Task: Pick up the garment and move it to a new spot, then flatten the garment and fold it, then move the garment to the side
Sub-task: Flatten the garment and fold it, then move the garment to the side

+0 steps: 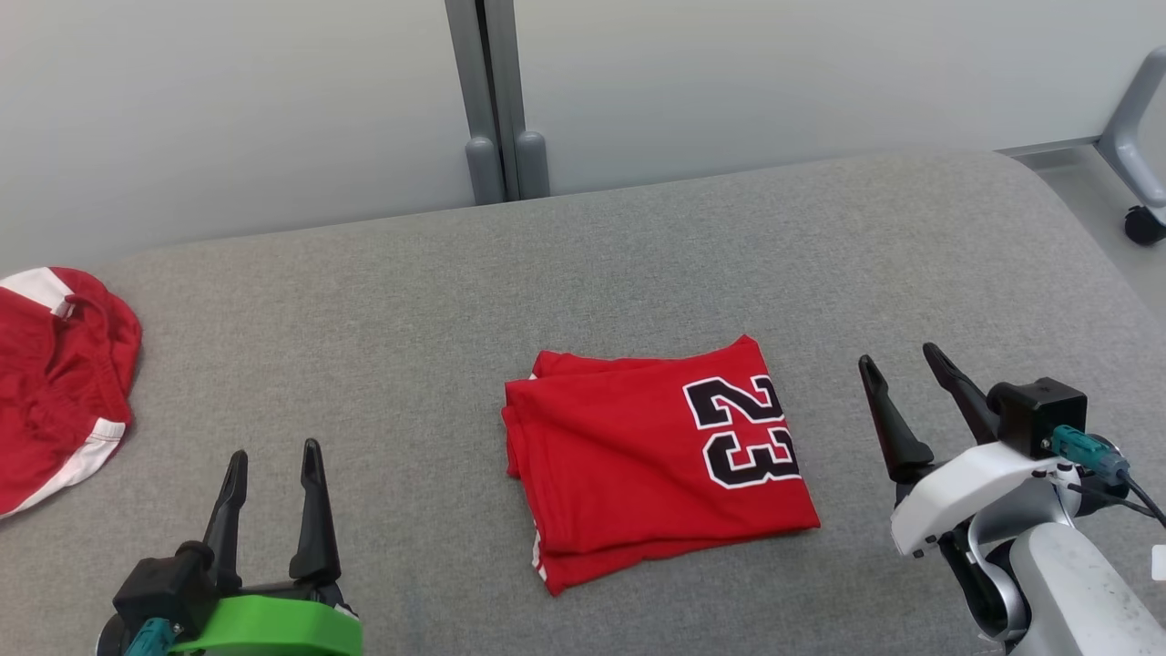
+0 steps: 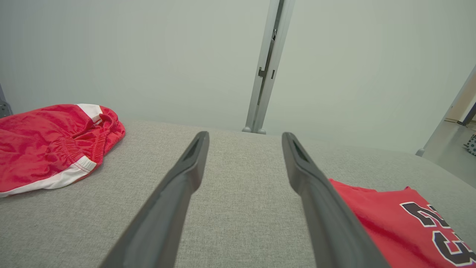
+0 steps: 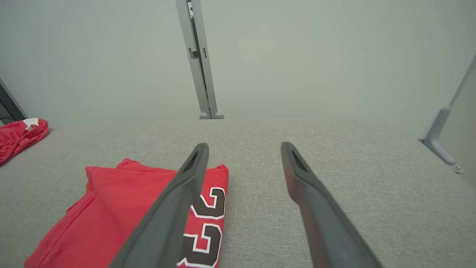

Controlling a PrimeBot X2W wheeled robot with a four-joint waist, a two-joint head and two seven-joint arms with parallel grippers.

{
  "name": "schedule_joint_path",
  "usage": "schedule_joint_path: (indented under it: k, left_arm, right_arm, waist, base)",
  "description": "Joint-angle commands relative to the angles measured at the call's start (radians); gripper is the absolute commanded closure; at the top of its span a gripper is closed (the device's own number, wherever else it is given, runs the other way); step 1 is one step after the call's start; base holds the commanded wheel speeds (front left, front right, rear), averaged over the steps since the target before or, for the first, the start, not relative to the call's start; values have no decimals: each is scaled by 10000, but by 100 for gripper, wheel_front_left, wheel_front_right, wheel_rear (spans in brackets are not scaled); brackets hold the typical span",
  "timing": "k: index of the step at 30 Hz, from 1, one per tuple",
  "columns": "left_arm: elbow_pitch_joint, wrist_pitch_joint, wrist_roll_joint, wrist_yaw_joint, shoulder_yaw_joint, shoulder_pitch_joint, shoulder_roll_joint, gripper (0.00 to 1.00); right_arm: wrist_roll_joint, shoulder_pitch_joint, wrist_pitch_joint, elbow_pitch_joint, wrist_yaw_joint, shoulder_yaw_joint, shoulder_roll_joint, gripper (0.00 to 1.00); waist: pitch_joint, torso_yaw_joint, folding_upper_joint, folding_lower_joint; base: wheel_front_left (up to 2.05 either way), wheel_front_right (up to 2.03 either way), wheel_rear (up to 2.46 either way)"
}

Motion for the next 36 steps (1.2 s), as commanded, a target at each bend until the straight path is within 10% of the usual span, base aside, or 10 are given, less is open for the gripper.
schedule_joint_path:
  k: [1, 25, 36]
  left_arm:
    - [52, -28, 39, 5, 32, 198, 19, 0]
    - [144, -26, -5, 62, -28, 282, 20, 0]
    - [47, -26, 39, -20, -218, -66, 20, 0]
  right_arm:
    - [100, -42, -31, 80, -5, 62, -82, 0]
    - [113, -145, -244, 402, -5, -172, -11, 0]
    - [870, -996, 3145, 1224, -3, 420, -235, 0]
  waist:
    - [-28, 5, 0, 0]
    - [59, 250, 0, 0]
    - [661, 891, 0, 0]
  base:
    - [0, 0, 0]
    - [0, 0, 0]
    - [0, 0, 0]
